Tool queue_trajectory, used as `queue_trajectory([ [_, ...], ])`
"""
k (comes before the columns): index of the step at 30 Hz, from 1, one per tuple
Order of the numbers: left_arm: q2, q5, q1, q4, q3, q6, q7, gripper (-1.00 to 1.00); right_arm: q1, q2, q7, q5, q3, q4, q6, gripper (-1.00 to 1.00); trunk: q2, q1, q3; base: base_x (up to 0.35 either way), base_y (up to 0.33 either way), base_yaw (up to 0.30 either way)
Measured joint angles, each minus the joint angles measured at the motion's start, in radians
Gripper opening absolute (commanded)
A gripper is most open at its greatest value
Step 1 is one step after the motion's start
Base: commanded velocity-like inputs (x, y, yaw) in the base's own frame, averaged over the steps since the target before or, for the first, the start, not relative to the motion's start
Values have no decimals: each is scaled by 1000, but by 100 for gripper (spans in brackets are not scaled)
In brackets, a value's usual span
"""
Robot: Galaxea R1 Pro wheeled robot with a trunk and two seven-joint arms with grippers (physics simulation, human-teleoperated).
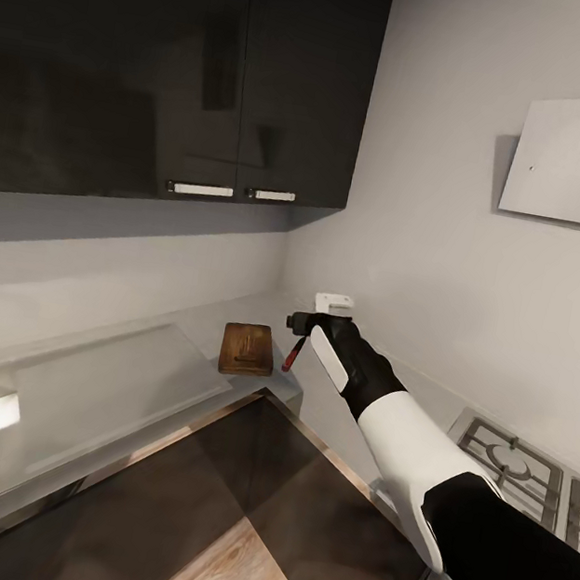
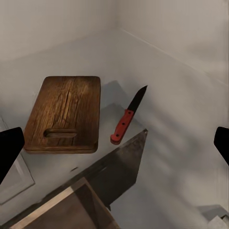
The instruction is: In the kitchen, take the Vidalia onion out of the sink, dice it on the chopping board with the paring knife, put the diced onion into the bowl on the countertop, then place both the paring knife and the chopping board into the sink.
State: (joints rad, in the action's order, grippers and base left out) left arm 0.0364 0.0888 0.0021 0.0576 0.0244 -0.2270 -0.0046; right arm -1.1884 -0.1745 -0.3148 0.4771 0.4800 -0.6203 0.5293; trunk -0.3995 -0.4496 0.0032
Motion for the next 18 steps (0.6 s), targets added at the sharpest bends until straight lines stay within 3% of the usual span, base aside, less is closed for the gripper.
queue_trajectory([
  [7, -7, 1, 1, 15, 0, 26, -21, 100, 0, 0, -4, -6, 1, 9, 0, 100, 0, 0, 0, 0, 0, 0],
  [12, -9, 17, 1, 14, 22, 162, -70, 100, 0, 0, -4, -7, 1, 10, 0, 100, 0, 0, 0, 0, 0, 0],
  [15, -5, 52, 1, 14, 78, 221, -79, 100, 0, 0, -4, -7, 1, 10, 0, 100, 0, 0, 0, 0, 0, 0],
  [18, 15, 79, 1, 14, 170, 255, -79, 100, -1, 0, -4, -7, 2, 10, 0, 100, 0, 0, 0, 0, 0, 0],
])
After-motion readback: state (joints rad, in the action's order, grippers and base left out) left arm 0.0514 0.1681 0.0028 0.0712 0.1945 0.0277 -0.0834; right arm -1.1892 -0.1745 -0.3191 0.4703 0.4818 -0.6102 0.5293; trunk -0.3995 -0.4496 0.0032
